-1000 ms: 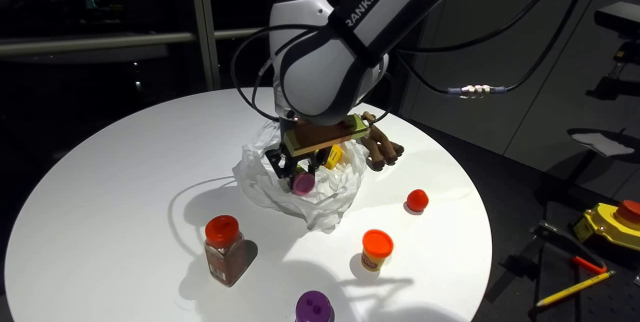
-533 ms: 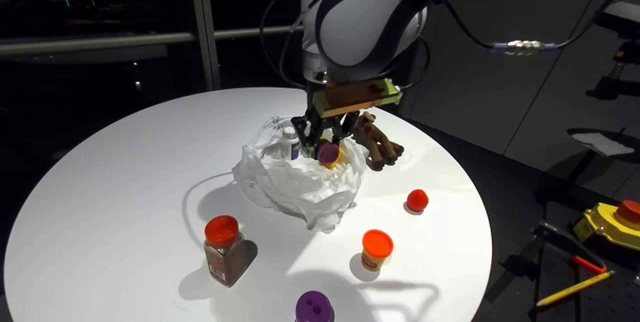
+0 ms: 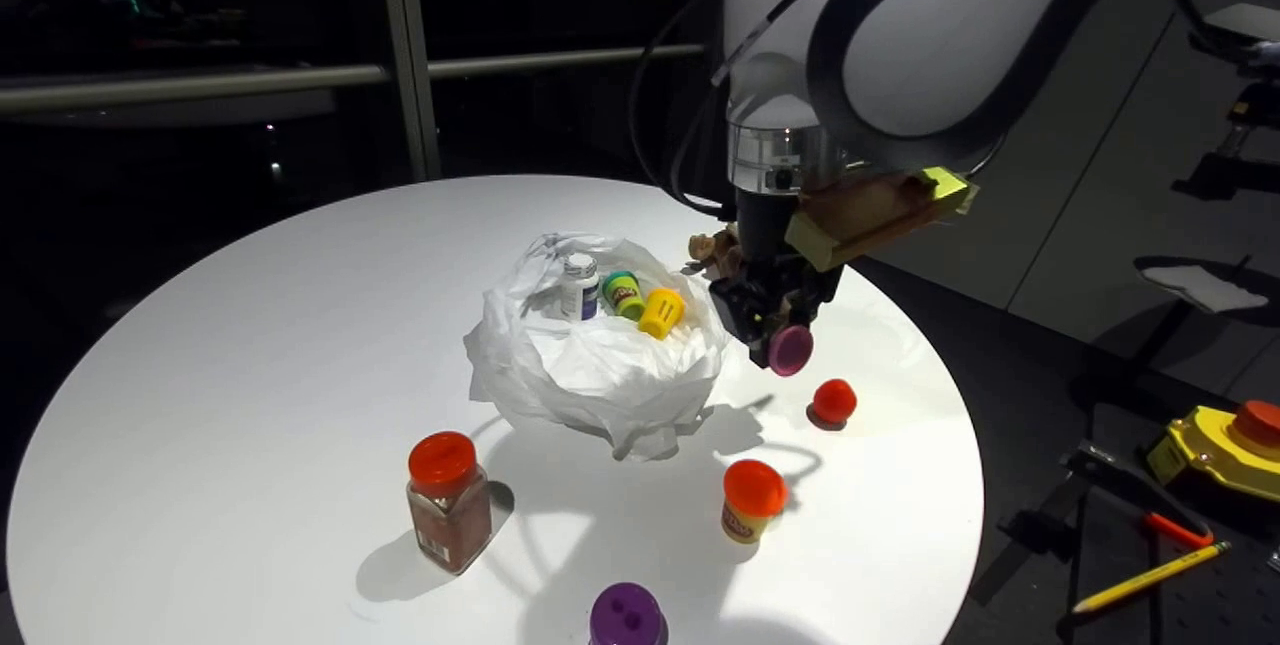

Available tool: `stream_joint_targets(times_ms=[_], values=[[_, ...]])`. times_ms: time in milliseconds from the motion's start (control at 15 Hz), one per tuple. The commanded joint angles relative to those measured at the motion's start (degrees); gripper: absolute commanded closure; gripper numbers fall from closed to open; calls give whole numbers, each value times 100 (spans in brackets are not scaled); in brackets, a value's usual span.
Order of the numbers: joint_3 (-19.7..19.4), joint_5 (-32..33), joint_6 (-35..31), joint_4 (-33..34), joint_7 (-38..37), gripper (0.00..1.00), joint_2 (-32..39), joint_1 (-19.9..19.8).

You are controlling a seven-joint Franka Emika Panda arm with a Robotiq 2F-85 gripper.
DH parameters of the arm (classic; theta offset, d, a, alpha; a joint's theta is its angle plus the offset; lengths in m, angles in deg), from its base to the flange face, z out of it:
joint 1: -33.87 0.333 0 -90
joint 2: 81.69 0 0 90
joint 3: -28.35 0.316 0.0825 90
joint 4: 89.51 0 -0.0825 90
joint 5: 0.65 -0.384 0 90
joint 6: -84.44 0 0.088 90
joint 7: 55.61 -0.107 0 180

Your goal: Remove all the contents from the white plastic bag and put them on the table one at a time

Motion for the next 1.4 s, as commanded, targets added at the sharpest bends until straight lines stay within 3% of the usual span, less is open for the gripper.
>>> stream_joint_targets(times_ms=[0,400,533,667,867,1133,1333], values=[[266,315,-269,-301,133,77,84,-64],[362,379,-495,-22,136,77,1113,56],[234,410,-553,-14,62,27,1125,119],[105,415,-507,-62,-27,21,855,126],[-106,406,-443,50,-279,0,448,133],[26,-88,-175,681,-529,0,349,-132],[269,-952,172,1382,-642,0,761,-394]])
